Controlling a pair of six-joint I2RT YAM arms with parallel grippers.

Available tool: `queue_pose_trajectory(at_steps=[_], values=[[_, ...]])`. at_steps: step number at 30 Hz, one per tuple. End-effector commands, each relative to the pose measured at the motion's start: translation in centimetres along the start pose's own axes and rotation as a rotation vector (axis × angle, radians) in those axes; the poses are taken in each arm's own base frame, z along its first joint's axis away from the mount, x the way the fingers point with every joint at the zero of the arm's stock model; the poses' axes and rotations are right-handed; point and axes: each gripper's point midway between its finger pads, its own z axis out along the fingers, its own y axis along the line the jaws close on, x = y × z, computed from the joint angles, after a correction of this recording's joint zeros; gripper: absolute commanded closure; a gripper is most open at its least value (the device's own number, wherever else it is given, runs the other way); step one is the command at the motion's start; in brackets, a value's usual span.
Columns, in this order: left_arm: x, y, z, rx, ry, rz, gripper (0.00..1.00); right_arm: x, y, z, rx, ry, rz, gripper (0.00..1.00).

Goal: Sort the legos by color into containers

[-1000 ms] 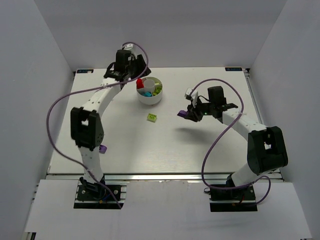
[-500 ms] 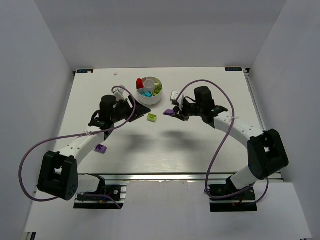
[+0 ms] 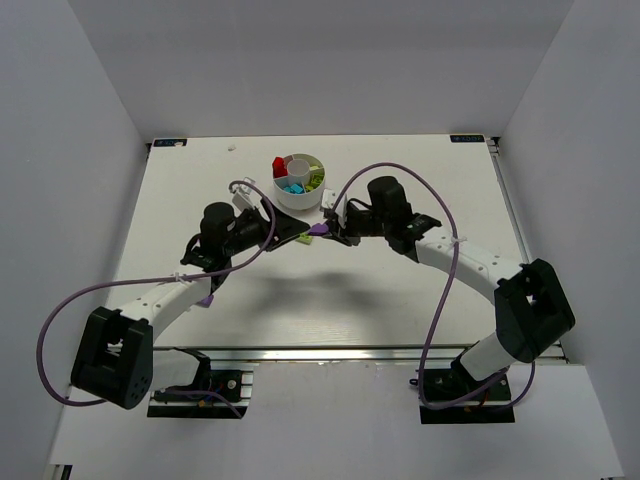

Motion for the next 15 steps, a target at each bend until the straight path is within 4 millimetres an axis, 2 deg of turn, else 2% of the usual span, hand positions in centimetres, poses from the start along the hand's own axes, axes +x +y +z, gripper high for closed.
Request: queue_pose_trajectory(at_steps=[1,9,15], values=[[0.16,-1.64,-0.55,0.058,-0.008,0.023,0.30,-2.98,-1.70,0.08,0.043,-0.057,-0.057,1.00],[0.43,-1.24,-0.54,0.055,-0.010,0.014,0.31,-3.35,-1.35,0.34,0.032,-0.060,-0.060,1.00],[0.12,-1.82,-0.24,0.083,-0.010,0.012,0.31,-3.58,-0.81,0.72,0.013,-0.065,-0.061,1.00]])
